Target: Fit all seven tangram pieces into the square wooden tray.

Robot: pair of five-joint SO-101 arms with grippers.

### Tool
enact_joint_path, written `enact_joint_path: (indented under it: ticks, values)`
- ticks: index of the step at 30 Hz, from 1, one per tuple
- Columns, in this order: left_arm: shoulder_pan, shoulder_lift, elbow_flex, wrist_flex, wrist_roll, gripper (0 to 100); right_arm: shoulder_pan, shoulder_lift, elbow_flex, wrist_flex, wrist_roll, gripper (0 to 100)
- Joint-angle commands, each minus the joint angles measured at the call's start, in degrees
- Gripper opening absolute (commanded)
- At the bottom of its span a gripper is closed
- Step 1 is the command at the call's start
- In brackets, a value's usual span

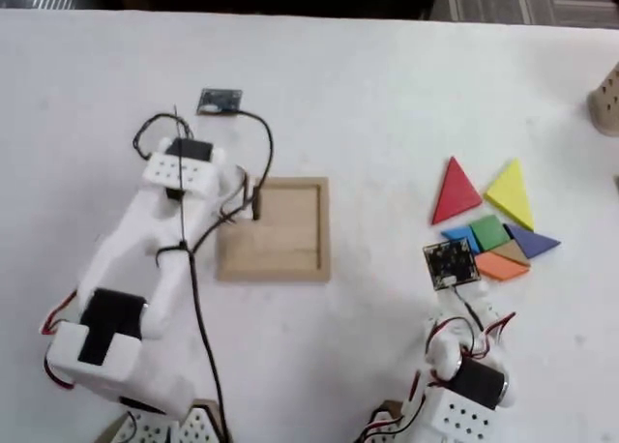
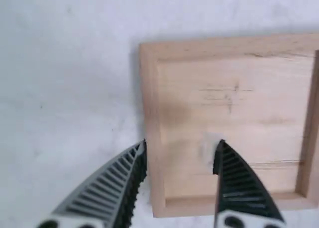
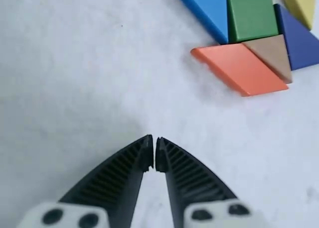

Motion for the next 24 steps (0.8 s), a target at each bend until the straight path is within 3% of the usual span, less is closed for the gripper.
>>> enact_joint_path:
  ticks: [1,6,12,16,24]
  values:
    - [-0.8,-7.5,0.1,0.5,-0.3,22,0.1,-0.7,-0.4,0.2,0.9,1.8]
    - [-1.3,-17.5,6.8,-1.8,-0.4,21,0.1,-0.7,-0.4,0.2,0.9,1.8]
    - [3.1,-30.8,23.2,-16.5,-0.4,21,0.7,-0.7,-0.7,0.0,1.0,1.8]
    - [5.6,-35.8,31.3,-24.5,-0.4,21,8.9,-0.7,-1.0,-5.9,0.5,1.8]
    - [5.5,-36.7,33.2,-26.1,-0.4,21,14.2,-0.4,-11.0,-7.6,0.5,1.8]
